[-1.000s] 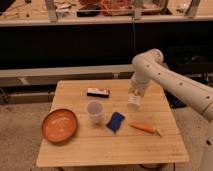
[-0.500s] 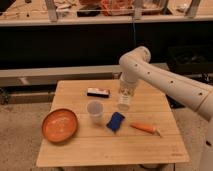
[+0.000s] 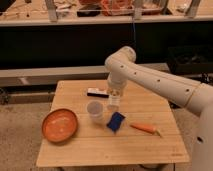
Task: Place the bottle in the ceramic bowl
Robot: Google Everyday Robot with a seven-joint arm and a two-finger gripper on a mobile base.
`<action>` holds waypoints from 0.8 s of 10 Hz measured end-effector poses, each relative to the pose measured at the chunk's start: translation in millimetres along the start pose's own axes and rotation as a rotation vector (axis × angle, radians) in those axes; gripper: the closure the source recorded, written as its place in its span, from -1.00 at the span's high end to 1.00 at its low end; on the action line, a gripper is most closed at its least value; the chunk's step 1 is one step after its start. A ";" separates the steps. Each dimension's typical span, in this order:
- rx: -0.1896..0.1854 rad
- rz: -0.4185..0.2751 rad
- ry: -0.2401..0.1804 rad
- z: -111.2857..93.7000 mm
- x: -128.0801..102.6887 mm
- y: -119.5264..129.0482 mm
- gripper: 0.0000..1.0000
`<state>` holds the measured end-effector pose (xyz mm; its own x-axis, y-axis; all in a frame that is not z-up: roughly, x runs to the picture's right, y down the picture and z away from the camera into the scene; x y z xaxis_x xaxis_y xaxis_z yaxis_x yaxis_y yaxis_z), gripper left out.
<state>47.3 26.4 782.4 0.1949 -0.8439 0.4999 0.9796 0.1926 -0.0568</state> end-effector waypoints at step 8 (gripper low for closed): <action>0.002 -0.183 0.017 3.6 -29.9 -113.0 -1.00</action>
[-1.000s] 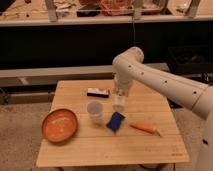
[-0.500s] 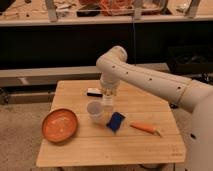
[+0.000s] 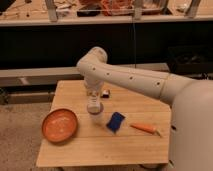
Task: Place the bottle in the ceramic bowl
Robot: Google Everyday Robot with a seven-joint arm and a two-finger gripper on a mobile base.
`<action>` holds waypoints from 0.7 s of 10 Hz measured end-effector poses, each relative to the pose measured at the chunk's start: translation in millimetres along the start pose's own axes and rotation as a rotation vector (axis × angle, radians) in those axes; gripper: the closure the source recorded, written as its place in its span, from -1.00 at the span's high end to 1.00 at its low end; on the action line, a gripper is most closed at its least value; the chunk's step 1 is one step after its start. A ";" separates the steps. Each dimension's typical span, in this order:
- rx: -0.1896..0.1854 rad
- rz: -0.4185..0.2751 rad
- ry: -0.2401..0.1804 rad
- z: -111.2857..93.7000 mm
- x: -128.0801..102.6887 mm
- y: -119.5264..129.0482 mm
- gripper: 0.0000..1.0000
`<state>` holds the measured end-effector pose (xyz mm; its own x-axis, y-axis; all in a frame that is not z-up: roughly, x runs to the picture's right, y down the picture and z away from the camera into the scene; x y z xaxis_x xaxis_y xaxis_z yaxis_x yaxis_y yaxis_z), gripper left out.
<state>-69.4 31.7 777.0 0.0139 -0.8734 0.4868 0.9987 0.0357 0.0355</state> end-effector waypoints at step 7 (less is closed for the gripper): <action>0.011 -0.117 -0.003 5.0 -20.4 -51.0 -1.00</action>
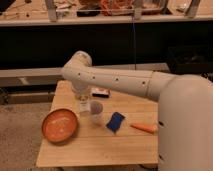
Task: Place the bottle in the ceramic bowl
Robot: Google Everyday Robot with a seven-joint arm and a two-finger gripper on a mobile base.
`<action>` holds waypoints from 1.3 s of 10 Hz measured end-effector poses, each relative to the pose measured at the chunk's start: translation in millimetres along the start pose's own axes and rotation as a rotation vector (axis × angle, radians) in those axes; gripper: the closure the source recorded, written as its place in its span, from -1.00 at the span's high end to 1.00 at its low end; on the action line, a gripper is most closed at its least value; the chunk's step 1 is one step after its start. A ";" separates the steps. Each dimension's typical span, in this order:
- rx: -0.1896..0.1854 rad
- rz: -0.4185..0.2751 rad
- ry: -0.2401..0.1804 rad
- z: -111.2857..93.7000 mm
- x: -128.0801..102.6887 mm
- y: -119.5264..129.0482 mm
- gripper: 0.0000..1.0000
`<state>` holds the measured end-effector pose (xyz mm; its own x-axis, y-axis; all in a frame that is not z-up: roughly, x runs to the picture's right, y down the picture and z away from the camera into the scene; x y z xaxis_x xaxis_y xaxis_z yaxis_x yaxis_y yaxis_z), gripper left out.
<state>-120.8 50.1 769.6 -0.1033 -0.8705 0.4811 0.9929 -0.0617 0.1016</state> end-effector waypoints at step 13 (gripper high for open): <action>0.036 -0.073 -0.025 -4.5 -16.0 -37.5 -1.00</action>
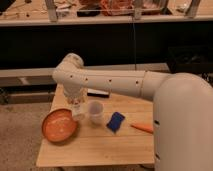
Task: Place the bottle in the ceramic bowl
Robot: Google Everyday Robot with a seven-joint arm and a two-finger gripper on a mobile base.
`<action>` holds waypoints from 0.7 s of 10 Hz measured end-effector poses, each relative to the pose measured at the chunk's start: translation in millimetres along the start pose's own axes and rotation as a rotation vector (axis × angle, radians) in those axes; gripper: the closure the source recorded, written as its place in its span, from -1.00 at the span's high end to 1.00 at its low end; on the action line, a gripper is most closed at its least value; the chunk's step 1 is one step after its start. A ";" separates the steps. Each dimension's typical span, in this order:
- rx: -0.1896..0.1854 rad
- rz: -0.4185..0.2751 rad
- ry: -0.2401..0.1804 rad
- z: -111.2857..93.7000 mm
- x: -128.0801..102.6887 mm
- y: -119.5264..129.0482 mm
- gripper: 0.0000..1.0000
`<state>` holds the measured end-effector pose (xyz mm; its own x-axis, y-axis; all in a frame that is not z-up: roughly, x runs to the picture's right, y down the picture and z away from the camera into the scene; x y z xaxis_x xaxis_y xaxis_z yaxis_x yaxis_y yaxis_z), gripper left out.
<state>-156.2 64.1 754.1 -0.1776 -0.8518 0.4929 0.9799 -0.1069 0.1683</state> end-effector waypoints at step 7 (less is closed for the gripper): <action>0.012 -0.026 -0.018 1.4 -1.3 -18.7 -1.00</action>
<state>-174.4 68.0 751.5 -0.2049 -0.8395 0.5032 0.9737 -0.1227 0.1918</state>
